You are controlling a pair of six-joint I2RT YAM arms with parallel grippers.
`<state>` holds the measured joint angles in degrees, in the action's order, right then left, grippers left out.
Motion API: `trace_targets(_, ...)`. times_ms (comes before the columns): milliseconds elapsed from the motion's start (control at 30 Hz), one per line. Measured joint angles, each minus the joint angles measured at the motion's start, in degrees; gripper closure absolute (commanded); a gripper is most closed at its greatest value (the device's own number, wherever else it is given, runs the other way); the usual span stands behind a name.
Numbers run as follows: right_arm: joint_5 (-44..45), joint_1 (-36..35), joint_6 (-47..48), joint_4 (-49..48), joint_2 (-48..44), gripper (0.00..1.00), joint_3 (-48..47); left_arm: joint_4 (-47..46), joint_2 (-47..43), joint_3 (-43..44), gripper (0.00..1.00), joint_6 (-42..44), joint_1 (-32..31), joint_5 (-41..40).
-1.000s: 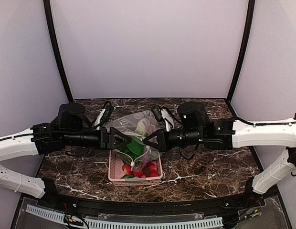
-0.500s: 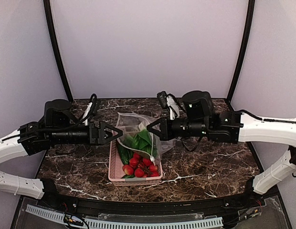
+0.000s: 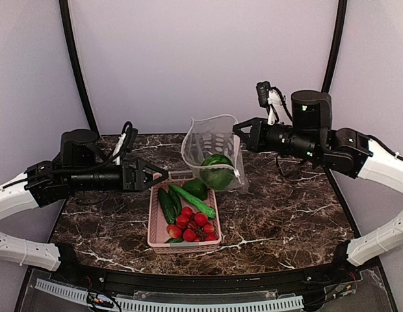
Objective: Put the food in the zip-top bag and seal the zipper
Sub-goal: Place the fake vegetable in the zipper food storage bag, then adjust the fake vegetable in the bin.
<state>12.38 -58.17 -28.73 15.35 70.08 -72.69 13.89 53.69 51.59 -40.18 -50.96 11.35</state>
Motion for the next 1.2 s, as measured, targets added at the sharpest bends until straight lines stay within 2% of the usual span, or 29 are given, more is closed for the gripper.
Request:
trace_targets(533,4.2,0.5,-5.4,2.0,-2.1,1.0,9.4,-2.0,7.7,-4.9,0.04,-0.4,0.5,1.5)
trace_targets(800,4.2,0.5,-6.5,2.0,-2.1,1.0,9.9,-4.4,13.1,-6.6,0.12,-0.8,0.5,2.1)
trace_targets(900,4.3,0.5,-6.6,2.0,-2.1,1.0,10.0,-6.6,15.1,-7.3,0.19,-1.8,0.5,2.1)
trace_targets(1200,4.2,0.5,-7.2,1.8,-2.1,1.0,10.4,-15.2,24.9,-7.9,0.2,-8.4,1.5,-4.1)
